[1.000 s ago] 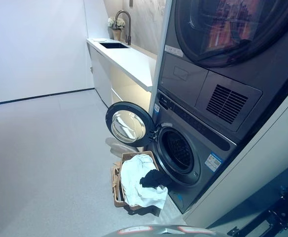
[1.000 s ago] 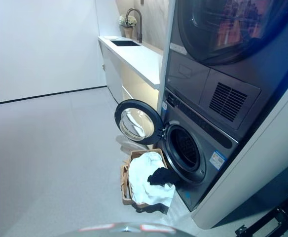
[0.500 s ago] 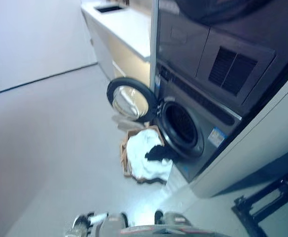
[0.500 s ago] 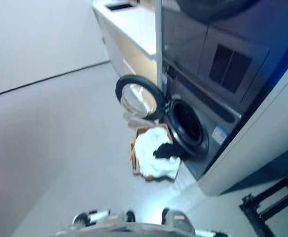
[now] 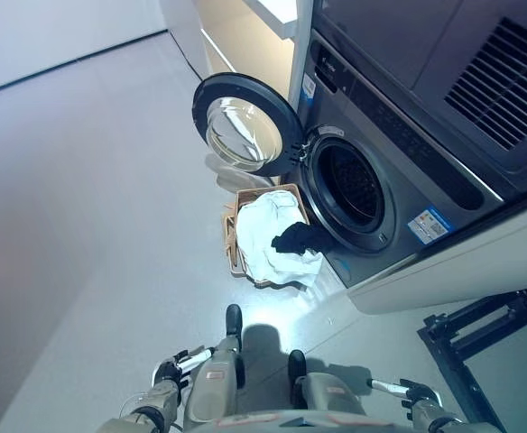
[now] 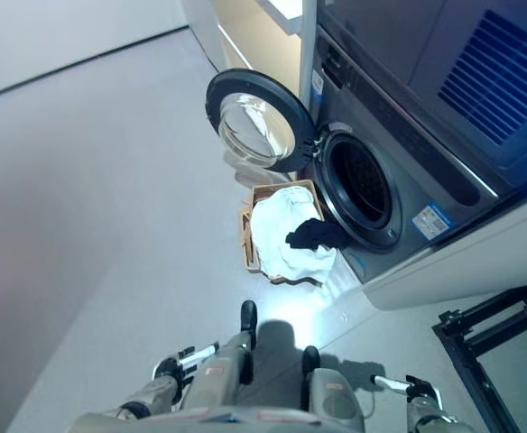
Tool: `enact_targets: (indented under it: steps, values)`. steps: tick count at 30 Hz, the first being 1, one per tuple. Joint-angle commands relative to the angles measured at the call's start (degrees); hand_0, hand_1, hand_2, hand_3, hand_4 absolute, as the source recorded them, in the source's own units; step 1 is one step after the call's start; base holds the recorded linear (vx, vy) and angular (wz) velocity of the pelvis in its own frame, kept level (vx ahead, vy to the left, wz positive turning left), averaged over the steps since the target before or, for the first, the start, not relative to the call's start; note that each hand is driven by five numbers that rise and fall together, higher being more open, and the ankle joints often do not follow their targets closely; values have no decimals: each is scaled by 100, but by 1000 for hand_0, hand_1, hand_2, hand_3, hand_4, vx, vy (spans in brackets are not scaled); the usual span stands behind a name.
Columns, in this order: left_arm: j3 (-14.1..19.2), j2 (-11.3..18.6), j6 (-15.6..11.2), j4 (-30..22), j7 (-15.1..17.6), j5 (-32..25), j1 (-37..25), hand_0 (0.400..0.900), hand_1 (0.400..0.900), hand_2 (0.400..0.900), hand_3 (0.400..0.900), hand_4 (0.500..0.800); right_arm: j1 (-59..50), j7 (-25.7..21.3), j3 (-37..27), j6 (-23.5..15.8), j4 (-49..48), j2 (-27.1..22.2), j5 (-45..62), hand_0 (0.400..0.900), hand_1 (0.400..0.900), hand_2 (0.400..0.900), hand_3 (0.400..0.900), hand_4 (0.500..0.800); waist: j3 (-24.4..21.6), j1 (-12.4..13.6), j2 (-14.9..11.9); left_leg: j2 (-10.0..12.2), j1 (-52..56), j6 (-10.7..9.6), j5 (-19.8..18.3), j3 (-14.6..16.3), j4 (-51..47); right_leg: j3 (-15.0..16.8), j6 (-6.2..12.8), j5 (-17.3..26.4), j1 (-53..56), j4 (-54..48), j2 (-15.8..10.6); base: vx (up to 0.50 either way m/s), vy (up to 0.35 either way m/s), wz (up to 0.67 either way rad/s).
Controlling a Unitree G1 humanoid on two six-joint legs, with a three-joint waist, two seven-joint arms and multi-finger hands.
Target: Put the clothes in the basket into the washing machine.
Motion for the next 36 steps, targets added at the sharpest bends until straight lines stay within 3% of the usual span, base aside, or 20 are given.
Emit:
enact_targets:
  steps: [1,4,7,10,13,14,15,17,19,20,24,27,29,31,33,36]
  values:
    - [-138,354,62,-142,124,112,494,900,900,900,900,800,114,-76,202,-119,-423,60,323,900,900,900,900,800,-184,54,-292,-441,-956,611,-475,166,980,52,485,173,1009,-266,-333,409,275,-13]
    - [-175,462,87,-172,120,138,299,900,900,900,900,800,-27,-56,194,-187,-564,76,516,900,900,900,900,800,-75,39,-393,-599,-587,827,-748,225,799,-34,455,1102,509,952,-486,370,295,-8]
    - [-183,515,101,-211,133,107,198,900,900,900,900,800,-121,-91,255,-214,-676,93,574,900,900,900,900,800,160,-67,-275,-657,0,970,-827,223,490,-220,240,1488,-173,2077,-623,277,280,-3]
    - [-206,555,113,-258,136,145,133,900,900,900,900,800,-144,-72,275,-266,-834,107,669,900,900,900,900,800,281,-140,-178,-666,502,998,-878,207,245,-94,165,1184,-687,2368,-360,259,112,1]
    - [-224,568,100,-267,166,157,61,900,900,900,900,800,-198,-84,292,-353,-1065,133,783,900,900,900,900,800,406,-154,-134,-586,727,924,-979,310,258,-55,180,634,-1181,1857,-20,150,-19,-2]
    - [-225,567,99,-266,167,157,60,900,900,900,900,800,-198,-85,291,-352,-1067,133,782,900,900,900,900,800,433,-150,-126,-577,757,921,-992,309,265,-58,178,633,-1142,1843,-12,318,-130,17]
    - [-221,565,90,-253,185,216,40,900,900,900,900,800,-176,-72,349,-405,-1289,132,761,900,900,900,900,800,485,-201,-154,-605,974,856,-1088,347,246,182,358,731,-1247,996,279,286,-147,27]
    - [-220,540,75,-223,207,337,36,900,900,900,900,800,-62,-43,408,-439,-1548,100,677,900,900,900,900,800,456,-269,-188,-686,1167,762,-1144,290,197,544,578,998,-1198,83,480,360,-214,44]
    - [-181,506,54,-196,192,372,92,900,900,900,900,800,95,-28,446,-448,-1791,58,589,900,900,900,900,800,419,-300,-169,-717,1359,672,-1199,164,165,679,639,1191,-1127,-378,493,310,-259,51]
    - [-172,481,53,-194,196,363,120,900,900,900,900,800,153,-43,448,-448,-1864,47,549,900,900,900,900,800,410,-316,-154,-718,1423,644,-1220,129,180,603,636,1219,-1090,-366,465,277,-308,56]
    - [-59,336,35,-233,156,304,347,900,900,900,900,800,202,38,626,-431,-2079,-63,304,900,900,900,900,800,310,-324,-19,-588,1638,463,-1323,29,563,411,416,962,-905,125,432,296,-393,57]
    - [-83,137,39,-233,162,263,447,900,900,900,900,800,155,35,751,-438,-2340,-257,87,900,900,900,900,800,416,-329,111,-468,1196,213,-943,183,1833,241,243,824,-610,108,368,187,-361,52]
    - [-106,68,32,-257,163,201,463,900,900,900,900,800,82,-3,805,-419,-2412,-368,11,900,900,900,900,800,490,-304,129,-320,880,161,-779,341,2227,125,147,700,-561,139,322,68,-358,53]
    - [-173,6,23,-282,163,189,501,900,900,900,900,800,-29,-22,912,-379,-2414,-462,-112,900,900,900,900,800,519,-274,171,-249,730,199,-778,494,1945,29,102,576,-517,132,281,87,-246,35]
    - [-261,-34,14,-329,174,245,530,900,900,900,900,800,-162,-46,1060,-357,-2469,-594,-334,900,900,900,900,800,510,-238,269,-332,645,266,-776,457,1065,-57,122,505,-536,143,281,88,-120,25]
    - [-360,-7,-12,-416,262,257,480,900,900,900,900,800,-419,-130,1247,-369,-2622,-752,-549,900,900,900,900,800,607,-187,384,-264,538,207,-156,242,25,-174,108,433,-702,390,348,67,-38,12]
